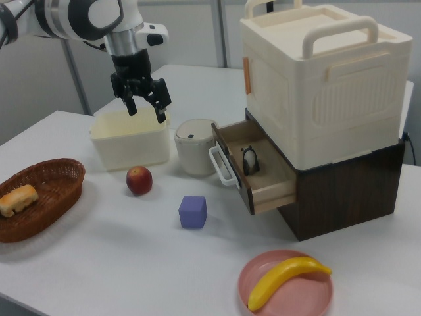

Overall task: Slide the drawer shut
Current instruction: 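Move the gripper from rest toward the open wooden drawer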

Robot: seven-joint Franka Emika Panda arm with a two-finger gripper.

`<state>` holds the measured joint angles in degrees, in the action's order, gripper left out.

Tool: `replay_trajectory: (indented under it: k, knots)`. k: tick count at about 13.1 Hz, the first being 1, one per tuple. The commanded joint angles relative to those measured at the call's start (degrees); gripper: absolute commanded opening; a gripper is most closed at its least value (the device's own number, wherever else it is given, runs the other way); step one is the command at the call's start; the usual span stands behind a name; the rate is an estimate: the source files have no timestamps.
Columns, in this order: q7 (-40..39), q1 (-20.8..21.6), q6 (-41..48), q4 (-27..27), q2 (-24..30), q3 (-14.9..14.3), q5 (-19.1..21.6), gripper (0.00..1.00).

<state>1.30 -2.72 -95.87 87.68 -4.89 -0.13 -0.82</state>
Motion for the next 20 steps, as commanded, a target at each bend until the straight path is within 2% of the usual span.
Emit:
replay_trajectory:
  k: [1, 4, 13, 14, 15, 16, 20]
  knots:
    - [-5.47, 0.00, 5.38, -0.57, 1.20, -0.66, -0.31, 1.00]
    - [-7.46, 0.08, 6.58, -0.15, 0.85, 0.56, -1.56, 1.00]
    - [-0.53, 0.08, 6.84, 1.87, 1.11, 1.09, -2.16, 0.98]
    - [0.19, 0.17, 6.32, 3.10, 1.11, 1.09, -2.17, 0.61]
    - [-0.16, 0.17, 4.31, 3.54, 0.85, 1.09, -2.08, 0.12]
    - [-0.68, 0.17, 2.99, 3.98, 0.76, 1.09, -2.00, 0.00]
    - [-1.04, 0.34, -1.06, 5.83, 0.50, 1.18, -1.91, 0.00]
